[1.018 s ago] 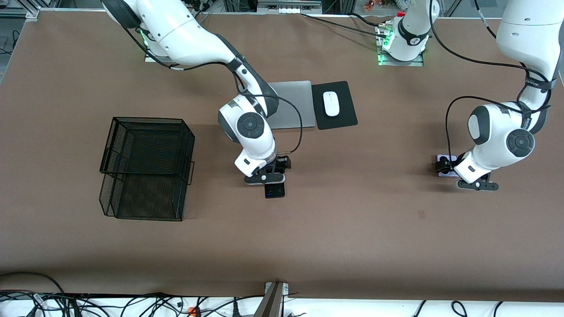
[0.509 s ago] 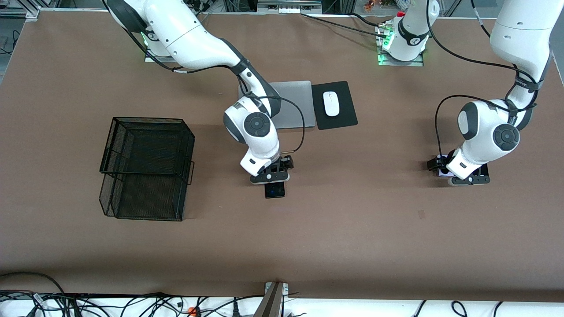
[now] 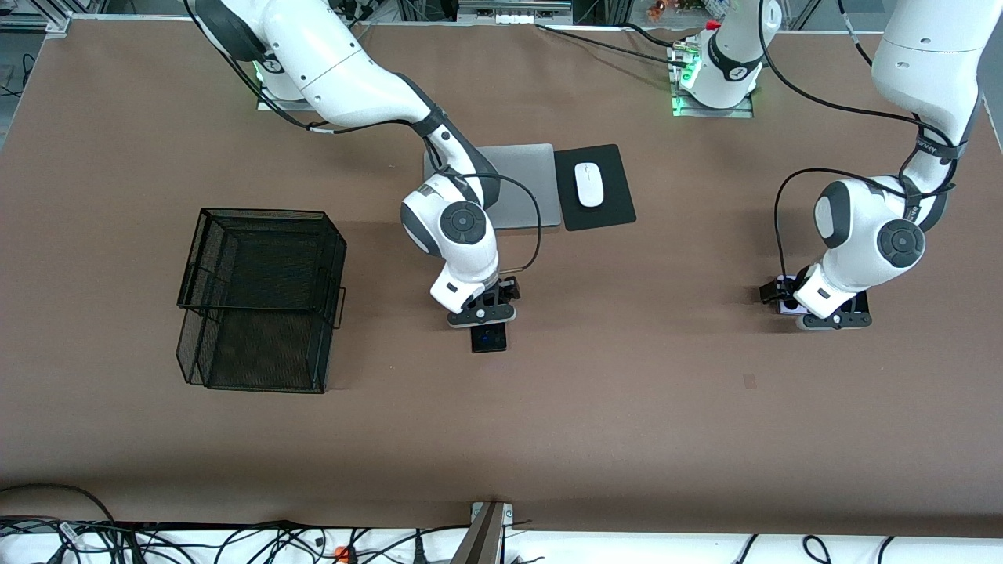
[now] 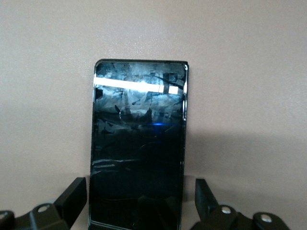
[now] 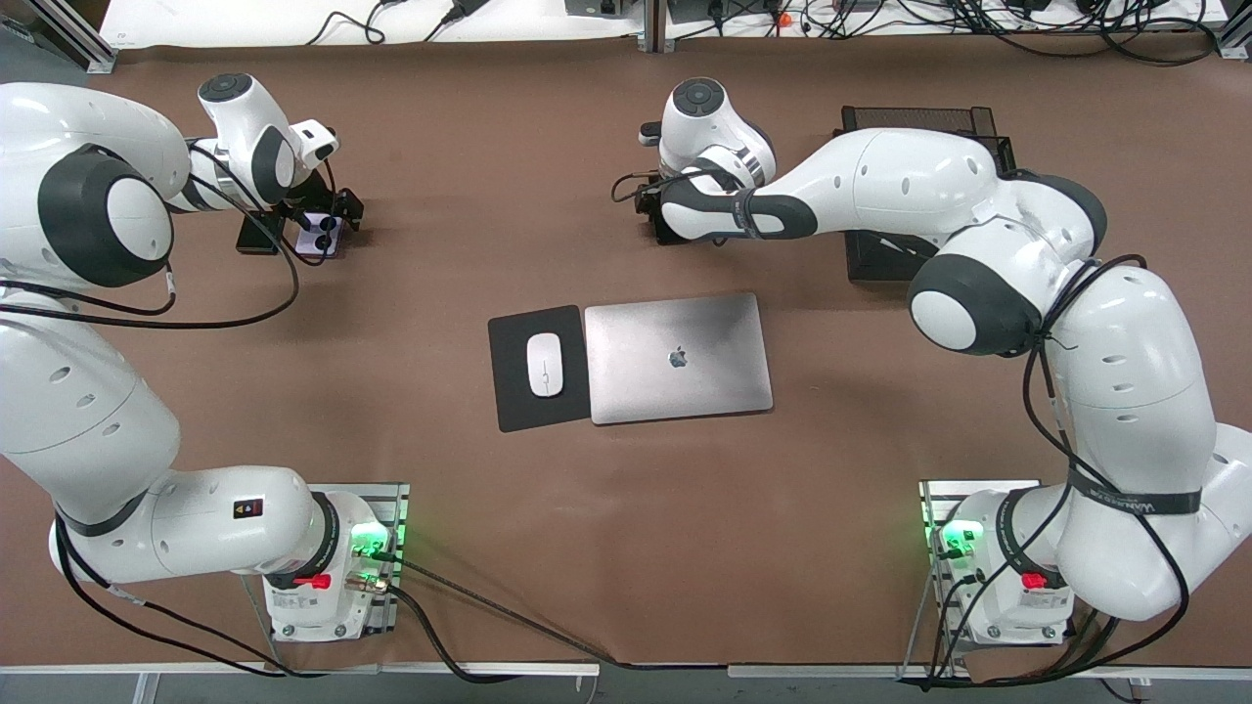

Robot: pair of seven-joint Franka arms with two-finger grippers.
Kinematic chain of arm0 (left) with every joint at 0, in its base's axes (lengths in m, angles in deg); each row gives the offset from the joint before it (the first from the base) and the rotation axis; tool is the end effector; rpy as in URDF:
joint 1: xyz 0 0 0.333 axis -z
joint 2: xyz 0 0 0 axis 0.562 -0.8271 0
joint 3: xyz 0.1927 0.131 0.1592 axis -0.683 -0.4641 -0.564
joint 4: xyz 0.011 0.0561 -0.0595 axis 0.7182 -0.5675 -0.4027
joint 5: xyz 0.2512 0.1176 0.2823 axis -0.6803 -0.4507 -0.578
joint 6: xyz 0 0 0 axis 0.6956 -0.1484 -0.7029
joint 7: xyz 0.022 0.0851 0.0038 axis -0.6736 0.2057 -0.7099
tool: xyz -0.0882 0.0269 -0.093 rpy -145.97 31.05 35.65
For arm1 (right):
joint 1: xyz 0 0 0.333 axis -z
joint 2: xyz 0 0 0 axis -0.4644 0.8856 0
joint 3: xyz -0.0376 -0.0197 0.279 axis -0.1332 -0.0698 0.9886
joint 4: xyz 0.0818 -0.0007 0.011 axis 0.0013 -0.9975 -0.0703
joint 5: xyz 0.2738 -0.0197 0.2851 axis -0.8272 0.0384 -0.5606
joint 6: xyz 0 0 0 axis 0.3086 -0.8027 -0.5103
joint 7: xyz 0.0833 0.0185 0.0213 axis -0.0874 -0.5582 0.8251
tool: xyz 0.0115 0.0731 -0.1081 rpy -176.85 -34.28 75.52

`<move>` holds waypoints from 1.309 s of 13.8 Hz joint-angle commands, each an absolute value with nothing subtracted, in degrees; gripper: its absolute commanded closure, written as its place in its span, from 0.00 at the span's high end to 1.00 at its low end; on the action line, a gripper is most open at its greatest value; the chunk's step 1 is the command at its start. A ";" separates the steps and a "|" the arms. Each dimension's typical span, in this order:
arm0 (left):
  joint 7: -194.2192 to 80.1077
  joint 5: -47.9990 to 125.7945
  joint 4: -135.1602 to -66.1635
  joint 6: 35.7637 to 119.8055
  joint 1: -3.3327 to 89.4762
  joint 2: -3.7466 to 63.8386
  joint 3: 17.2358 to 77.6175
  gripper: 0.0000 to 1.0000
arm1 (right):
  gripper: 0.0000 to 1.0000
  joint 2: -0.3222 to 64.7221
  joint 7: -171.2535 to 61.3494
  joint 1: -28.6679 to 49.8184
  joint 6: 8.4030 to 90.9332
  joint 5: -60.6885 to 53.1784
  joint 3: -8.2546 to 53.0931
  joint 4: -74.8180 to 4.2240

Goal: Place phones with both arms
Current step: 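Carry the black bar phone into the mesh basket with the right gripper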

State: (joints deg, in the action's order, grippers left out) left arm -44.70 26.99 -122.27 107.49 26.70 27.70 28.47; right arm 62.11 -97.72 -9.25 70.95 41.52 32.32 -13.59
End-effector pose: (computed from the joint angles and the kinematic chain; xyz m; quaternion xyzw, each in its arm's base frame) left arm 0.5511 0.0799 0.1191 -0.9996 0.0020 0.0237 0.0136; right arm 0.5535 0.4693 0.1265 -0.9961 -0.0644 -0.0569 0.0178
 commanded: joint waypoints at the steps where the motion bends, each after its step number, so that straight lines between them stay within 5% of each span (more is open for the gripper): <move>1: -40.24 25.95 -123.29 107.66 25.15 29.39 28.31 1.00 | 1.00 63.05 -99.10 -9.86 70.98 42.76 31.91 -11.86; 18: -38.74 26.04 -123.38 110.91 23.74 27.63 28.40 1.00 | 0.99 64.19 -99.09 -10.65 72.56 43.81 31.82 -11.86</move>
